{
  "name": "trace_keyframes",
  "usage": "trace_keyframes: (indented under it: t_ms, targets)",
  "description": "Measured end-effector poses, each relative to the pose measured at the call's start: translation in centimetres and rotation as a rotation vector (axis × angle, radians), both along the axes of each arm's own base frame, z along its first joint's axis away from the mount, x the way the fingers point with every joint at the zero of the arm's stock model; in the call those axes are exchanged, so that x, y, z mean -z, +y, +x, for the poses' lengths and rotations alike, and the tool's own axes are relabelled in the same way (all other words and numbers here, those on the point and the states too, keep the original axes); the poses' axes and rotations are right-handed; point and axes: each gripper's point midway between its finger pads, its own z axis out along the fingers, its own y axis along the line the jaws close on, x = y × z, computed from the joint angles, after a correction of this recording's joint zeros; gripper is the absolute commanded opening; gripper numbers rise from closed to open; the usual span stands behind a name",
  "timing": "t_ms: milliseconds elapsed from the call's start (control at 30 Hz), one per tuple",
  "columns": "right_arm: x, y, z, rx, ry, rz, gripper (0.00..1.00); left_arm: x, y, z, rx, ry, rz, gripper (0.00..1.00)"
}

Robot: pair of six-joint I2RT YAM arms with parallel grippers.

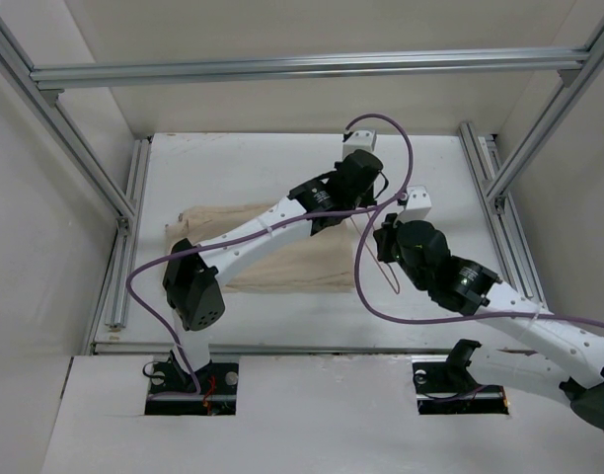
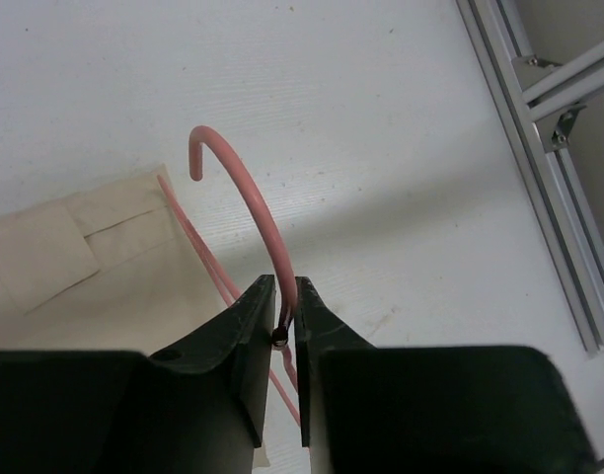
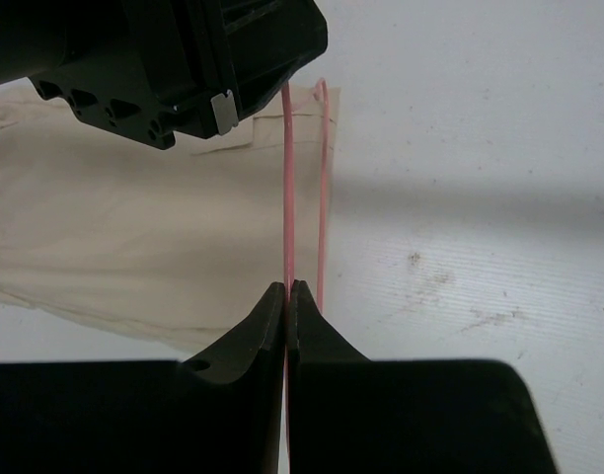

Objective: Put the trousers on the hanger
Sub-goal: Place trousers on hanger

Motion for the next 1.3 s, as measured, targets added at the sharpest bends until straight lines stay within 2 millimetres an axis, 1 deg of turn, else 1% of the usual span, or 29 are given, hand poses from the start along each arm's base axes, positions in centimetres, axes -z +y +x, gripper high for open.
trace_keyframes:
  t_ms: [67,100,133,233,333,400,500,633,667,700,733,767,800,900,933,1000,1067,1200,1267,1300]
  targets:
    - [0.0,0.0,0.0,-0.001,0.000,0.002,0.02,0.0,0.1,0.0,0.002,-0.005,0.008,0.03]
    - [-0.1,0.0,-0.1,-0.001,-0.002,0.005,0.05,0.0,0.1,0.0,0.003,-0.006,0.012,0.02]
    - [-0.2,0.0,-0.1,-0.003,-0.003,0.009,0.10,0.0,0.1,0.0,0.004,-0.007,0.013,0.01]
    - [-0.2,0.3,-0.3,-0.021,0.003,0.027,0.30,0.0,-0.1,-0.2,0.011,-0.014,0.023,0.00]
    - [-0.3,0.7,-0.6,-0.039,0.009,0.052,0.42,0.0,-0.4,-0.7,0.019,-0.015,0.028,0.00]
    - [-0.2,0.8,-0.6,-0.053,0.018,0.066,0.47,0.0,-0.6,-1.0,0.024,-0.017,0.030,0.00]
    - [-0.3,0.8,-0.3,-0.062,0.028,0.088,0.48,0.0,-0.9,-1.5,0.027,-0.020,0.036,0.00]
    - [0.0,0.7,0.2,-0.054,0.038,0.105,0.38,-0.1,-1.3,-2.4,0.038,-0.020,0.037,0.00]
    - [0.2,0.7,0.3,-0.053,0.042,0.108,0.30,-0.2,-1.3,-2.5,0.039,-0.020,0.037,0.00]
    - [0.3,0.7,0.4,-0.052,0.045,0.108,0.18,-0.3,-1.3,-2.6,0.039,-0.021,0.036,0.00]
    - [0.5,0.7,0.5,-0.052,0.049,0.109,0.11,-0.4,-1.2,-2.7,0.038,-0.022,0.035,0.02]
    - [0.8,0.7,0.5,-0.049,0.053,0.110,0.07,-0.6,-1.1,-2.7,0.036,-0.023,0.034,0.06]
    - [1.0,0.6,0.6,-0.040,0.057,0.109,0.05,-0.6,-0.9,-2.7,0.031,-0.024,0.038,0.13]
    - [1.5,0.3,0.8,-0.027,0.067,0.120,0.03,-0.8,-0.9,-2.9,0.033,-0.017,0.028,0.48]
    - [1.8,0.2,0.7,-0.025,0.075,0.121,0.02,-0.9,-0.8,-3.0,0.036,-0.016,0.021,0.57]
    - [2.3,-0.1,0.9,-0.015,0.086,0.121,0.01,-1.1,-0.3,-3.2,0.035,-0.013,0.006,0.68]
    - [2.8,-0.8,1.2,0.009,0.094,0.126,0.01,-1.2,0.8,-3.7,0.031,-0.007,0.001,0.74]
    - [3.6,-2.0,1.9,0.050,0.107,0.125,0.00,-1.6,3.7,-5.0,0.019,-0.002,-0.009,0.74]
    - [3.7,-2.2,2.2,0.058,0.104,0.126,0.00,-1.9,5.1,-5.8,0.013,-0.004,-0.022,0.68]
    - [3.7,-2.2,2.3,0.060,0.103,0.127,0.00,-1.9,5.8,-6.3,0.009,-0.001,-0.029,0.61]
